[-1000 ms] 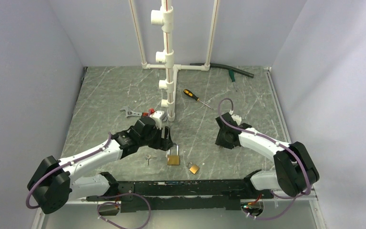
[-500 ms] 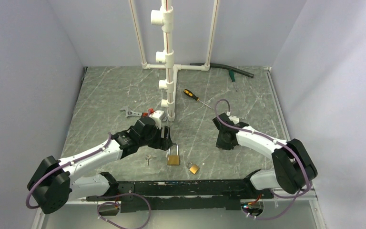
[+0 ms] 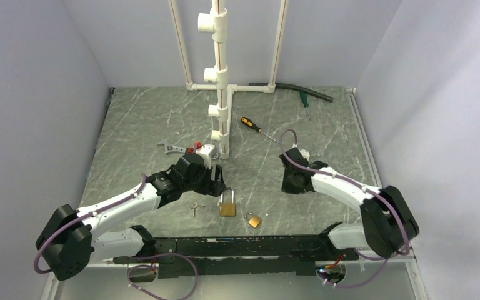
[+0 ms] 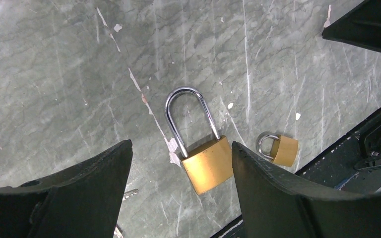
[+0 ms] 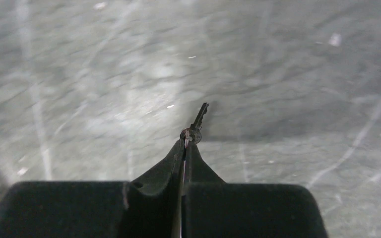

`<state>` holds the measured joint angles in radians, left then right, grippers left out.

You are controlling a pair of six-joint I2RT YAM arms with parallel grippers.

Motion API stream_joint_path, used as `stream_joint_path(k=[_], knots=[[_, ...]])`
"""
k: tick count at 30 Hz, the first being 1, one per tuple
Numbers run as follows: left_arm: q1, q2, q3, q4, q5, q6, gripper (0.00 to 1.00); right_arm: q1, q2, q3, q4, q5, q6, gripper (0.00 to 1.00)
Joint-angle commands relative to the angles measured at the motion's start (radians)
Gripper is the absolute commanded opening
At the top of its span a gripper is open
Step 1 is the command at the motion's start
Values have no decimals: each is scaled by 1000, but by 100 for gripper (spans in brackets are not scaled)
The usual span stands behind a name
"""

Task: Unlock with the key

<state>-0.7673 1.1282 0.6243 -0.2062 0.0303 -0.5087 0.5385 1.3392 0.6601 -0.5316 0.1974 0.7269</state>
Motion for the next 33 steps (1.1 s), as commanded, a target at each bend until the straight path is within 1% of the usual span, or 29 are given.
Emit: stream_joint_path(k=[1, 4, 7, 10, 13, 16, 21, 23, 26, 29, 33], knots=[[-4, -6, 31, 46, 35, -10, 78, 13, -156, -40, 161, -199, -144, 0], [-3, 7, 37, 88, 79, -37, 77, 20, -268, -88, 271, -346, -176, 0], [-3, 18, 45, 116, 122, -69, 75, 31, -366, -125, 365, -461, -193, 0], [-3, 16, 49, 141, 162, -109, 76, 43, -447, -157, 437, -562, -221, 0], [-3, -3, 49, 182, 210, -159, 76, 70, -527, -183, 513, -632, -248, 0], [-4, -45, 52, 238, 253, -200, 75, 100, -569, -200, 594, -707, -275, 0], [-4, -106, 72, 258, 259, -275, 71, 212, -600, -208, 673, -709, -340, 0], [-3, -113, 92, 233, 263, -281, 70, 279, -590, -188, 669, -669, -390, 0], [-3, -128, 107, 212, 265, -284, 68, 376, -550, -155, 640, -567, -440, 0], [-4, -143, 106, 208, 260, -287, 65, 418, -510, -133, 637, -496, -455, 0], [-3, -149, 108, 136, 247, -285, 64, 465, -485, -116, 643, -406, -468, 0]])
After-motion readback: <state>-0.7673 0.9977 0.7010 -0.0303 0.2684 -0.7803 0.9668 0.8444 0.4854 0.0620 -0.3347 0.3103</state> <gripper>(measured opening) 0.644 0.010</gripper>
